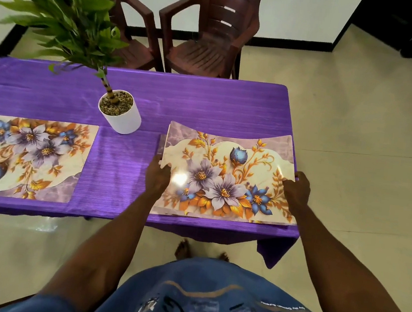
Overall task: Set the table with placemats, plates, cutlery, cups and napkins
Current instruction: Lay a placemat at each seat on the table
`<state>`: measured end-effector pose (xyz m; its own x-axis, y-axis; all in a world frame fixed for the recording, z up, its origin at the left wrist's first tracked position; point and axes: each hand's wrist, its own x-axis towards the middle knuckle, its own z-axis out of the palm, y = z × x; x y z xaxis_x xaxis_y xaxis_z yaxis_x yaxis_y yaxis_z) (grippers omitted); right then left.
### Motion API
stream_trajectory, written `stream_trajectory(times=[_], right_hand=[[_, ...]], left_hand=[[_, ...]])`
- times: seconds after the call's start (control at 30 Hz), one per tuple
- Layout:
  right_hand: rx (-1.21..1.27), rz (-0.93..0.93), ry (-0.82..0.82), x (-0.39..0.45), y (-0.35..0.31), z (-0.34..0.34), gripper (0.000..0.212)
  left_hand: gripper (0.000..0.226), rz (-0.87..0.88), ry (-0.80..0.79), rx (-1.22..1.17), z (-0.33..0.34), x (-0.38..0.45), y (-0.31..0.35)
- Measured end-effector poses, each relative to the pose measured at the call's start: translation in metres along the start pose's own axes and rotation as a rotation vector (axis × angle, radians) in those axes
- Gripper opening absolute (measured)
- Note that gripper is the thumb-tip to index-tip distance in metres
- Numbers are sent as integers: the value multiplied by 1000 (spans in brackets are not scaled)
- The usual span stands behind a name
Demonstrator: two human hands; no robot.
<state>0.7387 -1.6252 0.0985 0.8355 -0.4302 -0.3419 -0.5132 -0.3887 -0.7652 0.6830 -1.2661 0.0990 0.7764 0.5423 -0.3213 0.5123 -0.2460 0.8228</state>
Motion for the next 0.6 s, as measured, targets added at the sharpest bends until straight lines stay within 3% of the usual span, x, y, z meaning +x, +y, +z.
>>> stream_trajectory(times=[0.37, 0.6], right_hand=[[128, -63, 23, 15, -40, -14, 25], [265, 88, -240, 23, -42, -36, 17]], left_hand=[[24, 98, -36, -135, -20, 41, 48], [24, 3, -45, -257, -20, 53, 59]])
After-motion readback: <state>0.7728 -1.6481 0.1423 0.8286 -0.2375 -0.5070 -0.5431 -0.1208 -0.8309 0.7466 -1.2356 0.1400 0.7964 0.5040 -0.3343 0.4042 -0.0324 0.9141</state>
